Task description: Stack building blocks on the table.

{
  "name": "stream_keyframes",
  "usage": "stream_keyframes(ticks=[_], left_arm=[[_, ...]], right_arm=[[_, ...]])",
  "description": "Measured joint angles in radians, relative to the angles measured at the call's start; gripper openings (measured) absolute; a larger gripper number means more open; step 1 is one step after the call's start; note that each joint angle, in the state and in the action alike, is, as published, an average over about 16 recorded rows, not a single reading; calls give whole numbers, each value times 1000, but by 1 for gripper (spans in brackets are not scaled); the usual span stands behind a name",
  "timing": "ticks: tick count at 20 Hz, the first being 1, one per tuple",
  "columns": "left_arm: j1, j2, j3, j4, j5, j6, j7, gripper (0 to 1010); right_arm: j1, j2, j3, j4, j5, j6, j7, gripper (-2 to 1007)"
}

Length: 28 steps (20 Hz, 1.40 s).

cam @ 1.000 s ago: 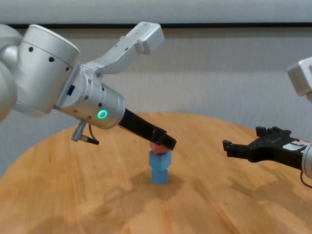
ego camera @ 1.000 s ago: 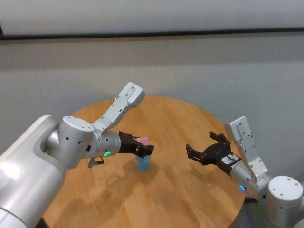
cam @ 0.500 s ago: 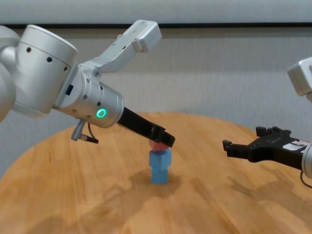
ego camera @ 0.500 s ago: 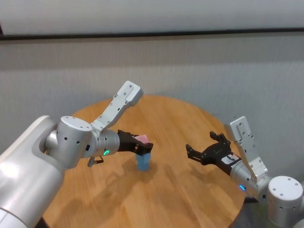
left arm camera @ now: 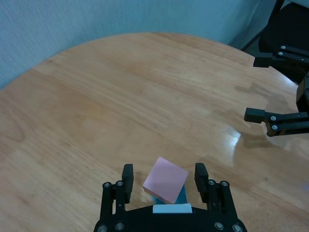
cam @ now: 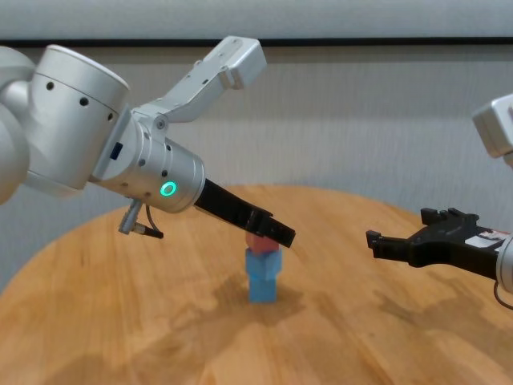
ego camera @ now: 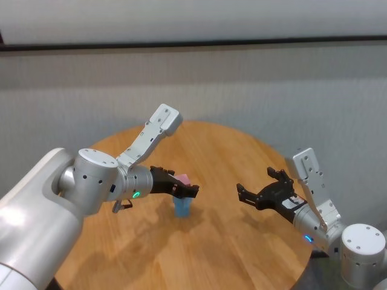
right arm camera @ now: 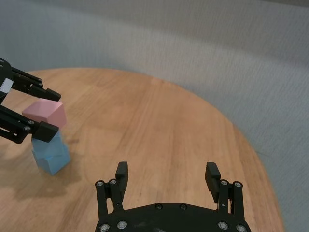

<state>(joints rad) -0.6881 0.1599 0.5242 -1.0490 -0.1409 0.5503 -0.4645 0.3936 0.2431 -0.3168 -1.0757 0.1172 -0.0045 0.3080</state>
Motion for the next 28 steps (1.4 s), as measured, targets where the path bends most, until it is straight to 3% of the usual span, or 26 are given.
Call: stream_keyframes(ticks=[10, 20, 28], left_arm=[[5, 23, -26, -51, -36, -3, -31, 985], [26, 87, -51, -133, -79, -43, -58, 1002], [53, 138, -46, -162, -69, -96, -32, 1002]], right_arm=[[0, 0, 0, 0, 0, 0, 0, 1004], [0, 0, 0, 0, 0, 0, 0, 1004], [0, 0, 0, 0, 0, 0, 0, 1004]])
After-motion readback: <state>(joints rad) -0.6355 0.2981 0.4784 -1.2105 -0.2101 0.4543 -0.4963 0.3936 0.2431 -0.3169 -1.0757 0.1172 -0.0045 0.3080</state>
